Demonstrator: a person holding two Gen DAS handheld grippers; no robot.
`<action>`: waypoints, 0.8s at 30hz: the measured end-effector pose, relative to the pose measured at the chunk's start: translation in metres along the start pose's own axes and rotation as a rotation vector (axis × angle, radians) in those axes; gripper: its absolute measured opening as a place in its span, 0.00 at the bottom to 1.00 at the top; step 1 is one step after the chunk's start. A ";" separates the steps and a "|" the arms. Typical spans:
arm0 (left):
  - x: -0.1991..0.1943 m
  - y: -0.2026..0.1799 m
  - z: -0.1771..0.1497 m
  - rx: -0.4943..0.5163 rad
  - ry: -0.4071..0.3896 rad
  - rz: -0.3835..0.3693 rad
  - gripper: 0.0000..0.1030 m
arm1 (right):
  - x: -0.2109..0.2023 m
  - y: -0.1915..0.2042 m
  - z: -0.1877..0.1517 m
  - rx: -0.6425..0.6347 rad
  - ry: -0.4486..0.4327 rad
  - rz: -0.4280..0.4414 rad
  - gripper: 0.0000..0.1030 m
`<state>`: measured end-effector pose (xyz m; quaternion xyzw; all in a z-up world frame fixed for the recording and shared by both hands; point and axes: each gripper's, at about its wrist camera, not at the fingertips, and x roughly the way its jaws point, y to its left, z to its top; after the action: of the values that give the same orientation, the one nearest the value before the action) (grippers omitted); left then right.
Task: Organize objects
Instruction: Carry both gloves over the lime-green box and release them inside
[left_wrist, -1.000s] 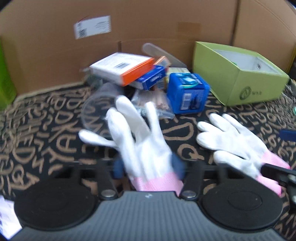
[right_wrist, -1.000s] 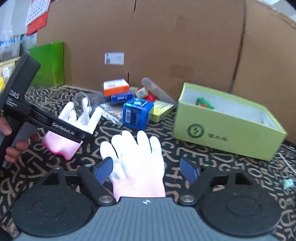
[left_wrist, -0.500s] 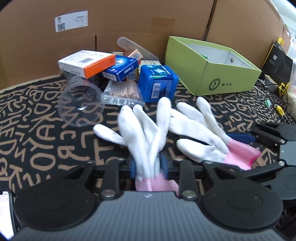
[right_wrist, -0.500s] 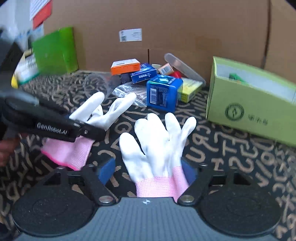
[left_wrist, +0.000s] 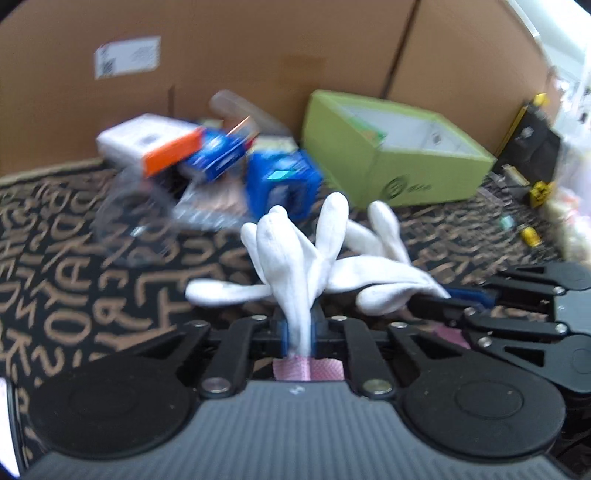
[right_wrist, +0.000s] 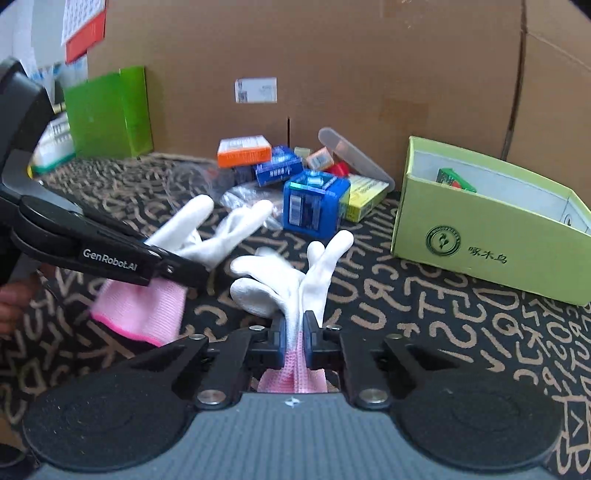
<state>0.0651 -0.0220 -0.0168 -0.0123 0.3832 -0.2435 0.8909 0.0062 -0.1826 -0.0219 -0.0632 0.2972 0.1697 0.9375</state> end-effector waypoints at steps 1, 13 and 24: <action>-0.003 -0.005 0.006 0.012 -0.016 -0.017 0.10 | -0.005 -0.002 0.002 0.005 -0.010 0.003 0.11; 0.016 -0.087 0.112 0.076 -0.130 -0.203 0.10 | -0.066 -0.068 0.045 0.016 -0.153 -0.196 0.11; 0.114 -0.136 0.203 0.053 -0.154 -0.207 0.10 | -0.039 -0.174 0.091 0.049 -0.211 -0.391 0.11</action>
<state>0.2140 -0.2255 0.0779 -0.0468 0.3037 -0.3428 0.8877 0.0871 -0.3366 0.0778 -0.0789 0.1837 -0.0167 0.9797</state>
